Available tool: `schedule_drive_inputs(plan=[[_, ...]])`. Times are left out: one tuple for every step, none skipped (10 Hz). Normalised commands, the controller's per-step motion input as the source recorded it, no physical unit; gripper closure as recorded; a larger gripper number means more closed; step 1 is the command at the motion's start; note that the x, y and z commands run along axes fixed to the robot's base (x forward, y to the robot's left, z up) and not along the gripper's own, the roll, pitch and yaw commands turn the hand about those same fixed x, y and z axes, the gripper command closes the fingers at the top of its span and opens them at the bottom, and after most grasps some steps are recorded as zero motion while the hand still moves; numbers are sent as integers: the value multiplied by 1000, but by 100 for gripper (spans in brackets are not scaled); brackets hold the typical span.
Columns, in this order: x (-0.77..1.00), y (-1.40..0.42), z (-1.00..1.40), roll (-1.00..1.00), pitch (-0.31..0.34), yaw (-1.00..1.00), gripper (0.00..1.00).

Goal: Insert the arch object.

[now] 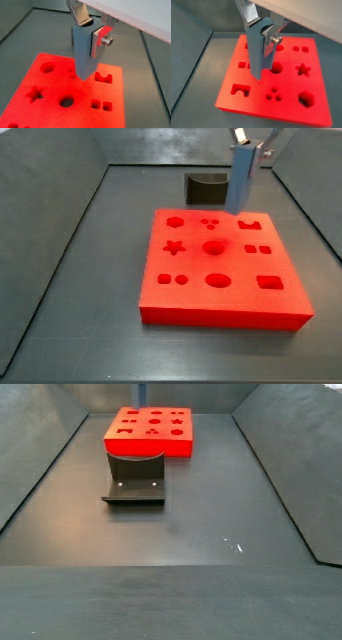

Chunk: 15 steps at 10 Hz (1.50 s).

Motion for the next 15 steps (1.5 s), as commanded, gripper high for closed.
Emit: schedule_drive_inputs(plan=[[360,174,-83,-39,0,-823,100],[360,174,-86,-37,0,-823,100],[340,169,-106,-31,0,-834,100],[246,143,-166,-9,0,-869,100],[191,149,-186,0,19,-869,100],[129,143,-200,0,60,-869,100],[17,66,-151,0,83,-923,100],[40,20,-100,-20,59,-949,100],[97,0,-74,-41,11,-963,100],[151,0,-60,-61,0,-963,100],[249,0,-74,-56,0,-886,100],[323,0,-111,-36,0,-817,100],[360,0,-143,-20,0,-777,100],[357,0,-163,0,3,-603,100],[306,0,-111,0,0,-509,100]])
